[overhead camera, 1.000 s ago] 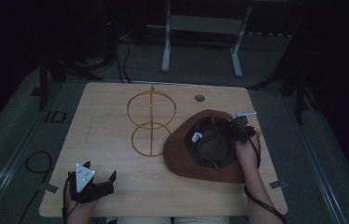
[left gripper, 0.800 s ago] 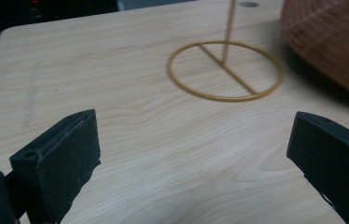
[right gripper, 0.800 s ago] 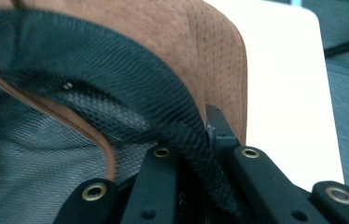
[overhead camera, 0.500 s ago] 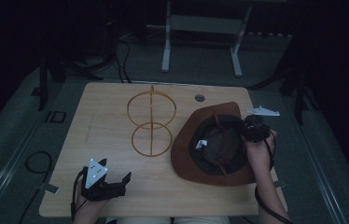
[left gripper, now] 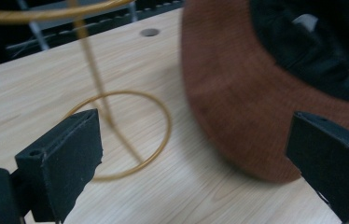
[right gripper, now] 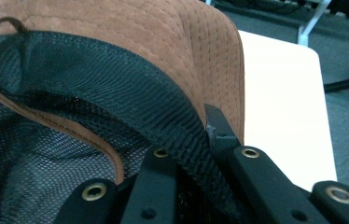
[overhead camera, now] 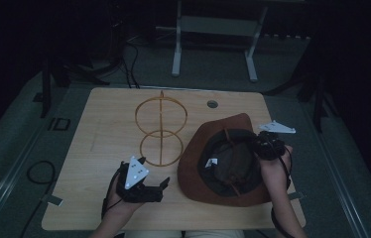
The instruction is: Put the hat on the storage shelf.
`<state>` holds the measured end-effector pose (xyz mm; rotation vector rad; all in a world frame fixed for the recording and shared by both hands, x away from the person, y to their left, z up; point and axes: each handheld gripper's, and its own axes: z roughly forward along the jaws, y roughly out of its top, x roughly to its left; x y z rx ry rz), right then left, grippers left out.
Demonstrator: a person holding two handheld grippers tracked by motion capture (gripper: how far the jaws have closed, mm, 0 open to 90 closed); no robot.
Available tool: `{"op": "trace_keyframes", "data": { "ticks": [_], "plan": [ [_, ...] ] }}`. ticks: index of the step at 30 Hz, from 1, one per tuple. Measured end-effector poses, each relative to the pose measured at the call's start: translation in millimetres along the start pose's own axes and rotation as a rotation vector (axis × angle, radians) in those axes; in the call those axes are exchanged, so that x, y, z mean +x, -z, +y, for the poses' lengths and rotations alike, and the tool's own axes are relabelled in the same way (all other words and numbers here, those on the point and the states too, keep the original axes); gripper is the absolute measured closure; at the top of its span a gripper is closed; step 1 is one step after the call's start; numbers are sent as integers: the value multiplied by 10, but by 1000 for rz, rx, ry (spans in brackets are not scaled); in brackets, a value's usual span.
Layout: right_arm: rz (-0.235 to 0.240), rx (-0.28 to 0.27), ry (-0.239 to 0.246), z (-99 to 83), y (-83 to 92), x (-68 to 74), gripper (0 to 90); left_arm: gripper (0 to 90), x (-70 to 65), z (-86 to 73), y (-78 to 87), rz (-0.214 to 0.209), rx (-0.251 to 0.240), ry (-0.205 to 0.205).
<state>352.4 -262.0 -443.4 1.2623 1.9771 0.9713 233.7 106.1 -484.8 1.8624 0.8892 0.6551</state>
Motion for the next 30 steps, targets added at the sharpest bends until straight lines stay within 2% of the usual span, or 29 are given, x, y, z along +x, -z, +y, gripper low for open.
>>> {"op": "trace_keyframes", "data": {
  "ticks": [8, 19, 22, 26, 30],
  "plan": [
    [7, -10, 1, -30, 56, 29, 844, 48, -161, 323, -262, -3, 3, -80],
    [22, -19, 8, -57, 89, 53, 844, 50, -358, 676, -744, -43, 39, -127],
    [28, -22, 8, -64, 101, 61, 844, 50, -421, 758, -874, -66, 58, -125],
    [39, -23, 9, -81, 123, 84, 843, 59, -490, 879, -1065, -43, 89, -143],
    [55, -36, 5, -102, 174, 96, 843, 92, -614, 944, -1225, 26, 106, -217]
  ]
}}
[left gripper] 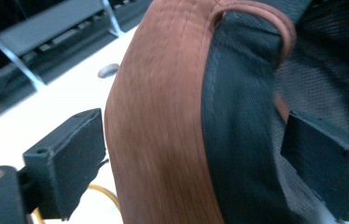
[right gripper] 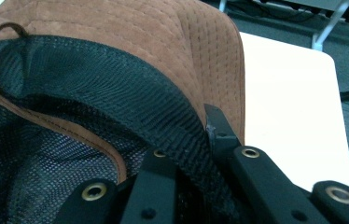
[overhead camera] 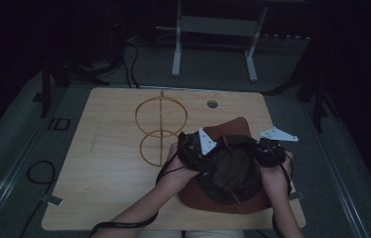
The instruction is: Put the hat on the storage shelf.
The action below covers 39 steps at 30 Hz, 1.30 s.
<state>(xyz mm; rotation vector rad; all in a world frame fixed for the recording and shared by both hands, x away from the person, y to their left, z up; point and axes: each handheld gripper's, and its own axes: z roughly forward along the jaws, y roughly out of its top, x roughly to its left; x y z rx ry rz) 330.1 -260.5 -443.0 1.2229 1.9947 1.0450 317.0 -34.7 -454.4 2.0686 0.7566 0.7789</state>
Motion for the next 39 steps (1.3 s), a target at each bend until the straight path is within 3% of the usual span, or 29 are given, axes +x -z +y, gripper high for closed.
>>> {"op": "trace_keyframes", "data": {
  "ticks": [6, 9, 10, 11, 13, 16, 19, 24, 26, 28, 30, 33, 34, 37, 39],
  "plan": [
    [12, -24, -2, -31, 128, 1, 842, 208, -94, 25, -178, 32, 55, -23],
    [9, -30, -2, -43, 168, -9, 843, 341, -91, 38, -231, 12, 91, -29],
    [11, -31, -7, -48, 181, -17, 843, 341, -83, 50, -286, 10, 112, -33],
    [8, -33, -6, -58, 202, -26, 842, 528, -81, 60, -310, 8, 122, -38],
    [7, -28, -8, -67, 208, -18, 842, 713, -97, 87, -349, 6, 140, -63],
    [0, -25, -12, -79, 206, -19, 842, 841, -83, 137, -381, 14, 143, -61],
    [1, -22, -24, -102, 208, -35, 829, 866, -25, 196, -379, 48, 126, -61],
    [34, -52, -35, -138, 301, -28, 715, 869, 42, 298, -286, 63, 75, -56],
    [46, -65, -38, -151, 370, -14, 654, 869, 53, 324, -246, 84, 51, -69],
    [71, -92, -45, -171, 451, 8, 596, 870, 77, 340, -205, 79, 24, -58],
    [89, -109, -29, -189, 532, 43, 547, 869, 77, 344, -162, 84, 4, -71],
    [135, -156, -13, -207, 727, 48, 523, 870, 79, 319, -114, 90, -26, -71],
    [133, -168, 0, -205, 795, 39, 524, 870, 81, 307, -98, 101, -33, -73],
    [116, -198, 5, -198, 960, -57, 512, 870, 107, 269, -3, 80, -86, -67],
    [72, -208, 9, -203, 1009, -162, 506, 869, 123, 253, 84, 55, -129, -78]
  ]
}}
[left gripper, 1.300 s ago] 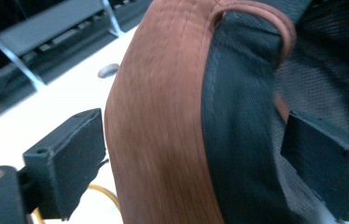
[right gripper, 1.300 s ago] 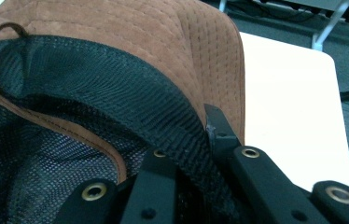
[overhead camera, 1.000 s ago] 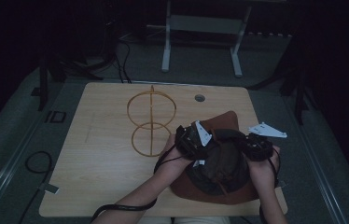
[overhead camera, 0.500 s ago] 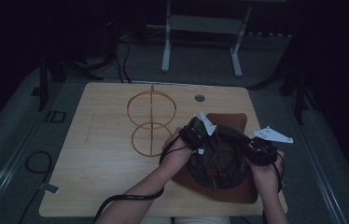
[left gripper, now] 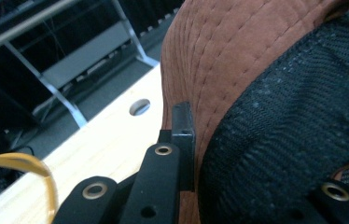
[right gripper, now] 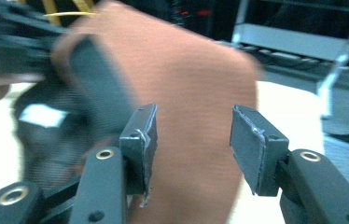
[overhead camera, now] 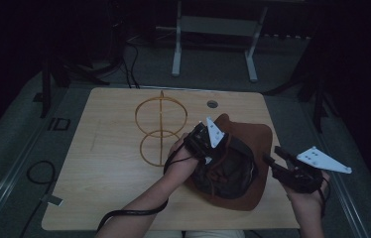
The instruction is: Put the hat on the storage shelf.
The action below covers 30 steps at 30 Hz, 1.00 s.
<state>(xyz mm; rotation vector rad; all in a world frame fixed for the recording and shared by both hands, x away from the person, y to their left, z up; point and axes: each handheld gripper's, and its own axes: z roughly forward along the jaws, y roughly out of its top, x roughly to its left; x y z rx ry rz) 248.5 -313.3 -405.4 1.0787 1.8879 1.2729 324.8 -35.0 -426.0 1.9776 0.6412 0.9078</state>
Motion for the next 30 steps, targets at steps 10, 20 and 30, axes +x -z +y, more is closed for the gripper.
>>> {"op": "trace_keyframes", "data": {
  "ticks": [10, 20, 30],
  "plan": [
    [-41, 19, -25, -63, 46, -415, 504, 867, 100, -95, 308, -115, -156, -49],
    [113, 17, 19, -102, -204, -267, 508, 867, 207, -164, 528, -338, -387, -130],
    [379, -18, 90, -50, -367, 167, 483, 867, 113, -197, 570, -390, -479, -171]
  ]
}}
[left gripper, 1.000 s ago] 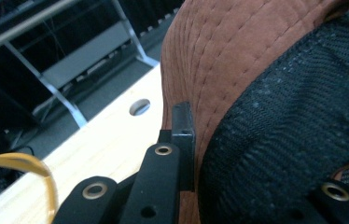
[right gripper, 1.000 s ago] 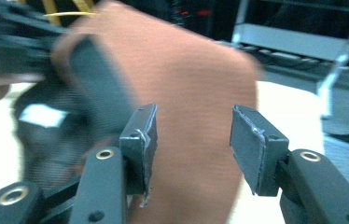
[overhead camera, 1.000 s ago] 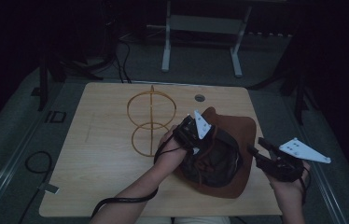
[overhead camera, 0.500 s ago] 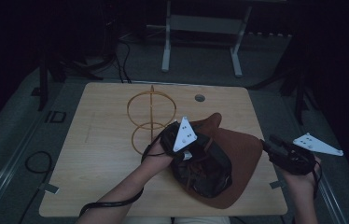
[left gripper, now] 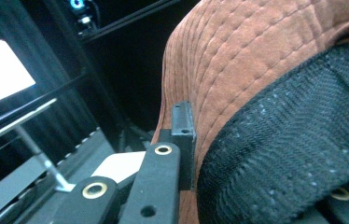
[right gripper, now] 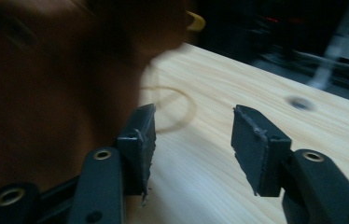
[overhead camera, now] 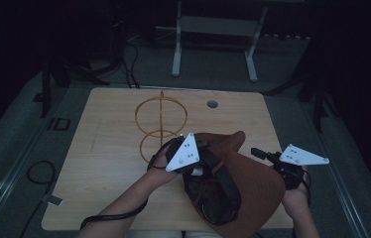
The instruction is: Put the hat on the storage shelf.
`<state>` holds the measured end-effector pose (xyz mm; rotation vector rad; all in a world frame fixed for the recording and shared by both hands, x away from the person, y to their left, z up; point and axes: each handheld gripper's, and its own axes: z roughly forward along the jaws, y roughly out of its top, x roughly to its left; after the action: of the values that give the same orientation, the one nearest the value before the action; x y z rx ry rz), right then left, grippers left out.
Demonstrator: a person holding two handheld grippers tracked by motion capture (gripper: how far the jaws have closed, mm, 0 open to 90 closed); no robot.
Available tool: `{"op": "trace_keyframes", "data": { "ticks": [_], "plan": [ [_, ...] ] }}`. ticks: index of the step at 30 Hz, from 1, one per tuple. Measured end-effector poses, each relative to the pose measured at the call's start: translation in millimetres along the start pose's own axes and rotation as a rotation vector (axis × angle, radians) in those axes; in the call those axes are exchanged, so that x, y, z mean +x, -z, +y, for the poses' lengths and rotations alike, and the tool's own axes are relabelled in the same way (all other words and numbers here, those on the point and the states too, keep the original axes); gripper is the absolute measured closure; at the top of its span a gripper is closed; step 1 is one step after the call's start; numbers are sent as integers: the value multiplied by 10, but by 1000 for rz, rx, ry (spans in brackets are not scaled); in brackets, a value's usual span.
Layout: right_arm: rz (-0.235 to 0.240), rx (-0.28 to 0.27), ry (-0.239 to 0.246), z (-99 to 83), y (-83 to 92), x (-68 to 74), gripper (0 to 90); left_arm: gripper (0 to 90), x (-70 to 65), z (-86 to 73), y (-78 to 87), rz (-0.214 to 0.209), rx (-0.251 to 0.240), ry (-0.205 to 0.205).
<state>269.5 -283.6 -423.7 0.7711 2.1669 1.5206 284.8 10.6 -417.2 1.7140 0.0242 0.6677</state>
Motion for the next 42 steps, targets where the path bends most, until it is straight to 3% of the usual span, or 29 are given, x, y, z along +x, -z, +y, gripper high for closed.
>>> {"op": "trace_keyframes", "data": {
  "ticks": [4, 8, 13, 17, 20, 23, 26, 31, 34, 36, 39, 42],
  "plan": [
    [97, -28, 33, 44, -115, 107, 462, 867, -63, 14, -36, -9, -22, 8],
    [150, -60, 42, 70, -177, 165, 452, 867, -110, 67, -63, 6, -14, -3],
    [190, -87, 50, 125, -211, 187, 413, 864, -223, 149, -121, 26, 11, -78],
    [206, -100, 42, 171, -226, 180, 422, 861, -216, 182, -156, 38, 31, -53],
    [207, -90, 29, 178, -255, 184, 508, 853, -235, 196, -196, 84, 80, -94],
    [219, -82, 33, 178, -294, 193, 557, 852, -242, 196, -220, 93, 95, -72],
    [235, -71, 14, 188, -335, 171, 577, 854, -280, 194, -241, 129, 110, -79],
    [225, -50, 12, 165, -366, 166, 643, 851, -273, 163, -229, 109, 116, -59],
    [219, -62, 28, 137, -355, 169, 761, 834, -256, 173, -201, 89, 105, -40],
    [228, -52, 28, 127, -347, 166, 831, 797, -236, 180, -196, 71, 112, -21],
    [224, -39, 32, 124, -329, 172, 854, 716, -226, 192, -189, 82, 109, -33],
    [227, -54, 32, 136, -298, 165, 861, 620, -158, 216, -167, 75, 95, 35]
  ]
}}
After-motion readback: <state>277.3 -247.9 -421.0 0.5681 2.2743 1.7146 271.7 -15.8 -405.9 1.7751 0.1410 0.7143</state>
